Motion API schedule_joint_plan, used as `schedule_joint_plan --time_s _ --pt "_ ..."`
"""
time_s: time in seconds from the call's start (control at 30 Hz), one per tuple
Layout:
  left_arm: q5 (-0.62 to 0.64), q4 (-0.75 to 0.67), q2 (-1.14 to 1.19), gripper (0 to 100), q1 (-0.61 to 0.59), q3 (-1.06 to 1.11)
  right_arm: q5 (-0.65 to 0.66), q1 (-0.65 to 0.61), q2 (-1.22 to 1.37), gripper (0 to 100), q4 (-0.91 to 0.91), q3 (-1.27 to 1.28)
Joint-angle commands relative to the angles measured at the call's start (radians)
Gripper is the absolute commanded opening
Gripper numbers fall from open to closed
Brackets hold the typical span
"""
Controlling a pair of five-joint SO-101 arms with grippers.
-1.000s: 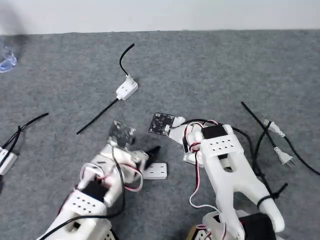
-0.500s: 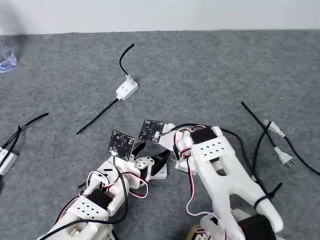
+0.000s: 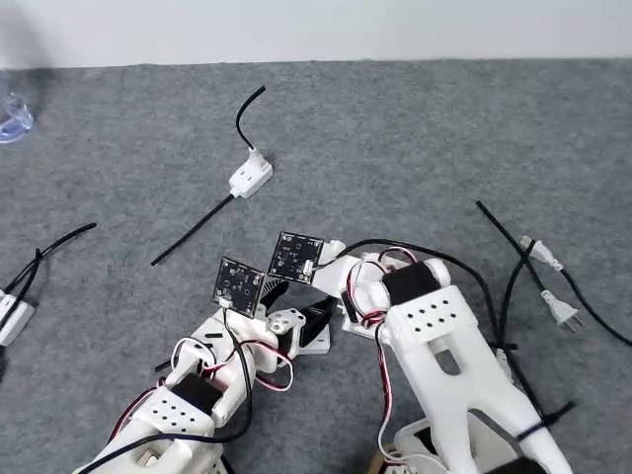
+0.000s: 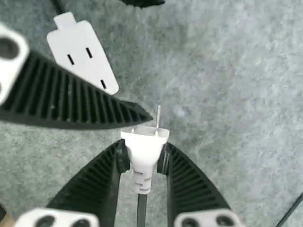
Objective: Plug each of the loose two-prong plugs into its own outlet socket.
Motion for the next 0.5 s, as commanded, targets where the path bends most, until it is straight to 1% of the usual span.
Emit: schedule_joint_plan --time_s 0.0,0.17,0.47 --pt "0.002 -0.02 -0.003 26 -0.011 -0.004 -0.011 -0.033 -0.071 0.8 0.05 -0.064" --pt "0.002 -0.02 -0.003 26 -0.011 -0.004 -0.023 -0.068 -0.15 0.8 0.094 -0.061" --pt "-0.002 -0.018 -0.002 26 -0.011 -0.004 -0.041 -0.067 -0.206 0.8 0.094 -0.06"
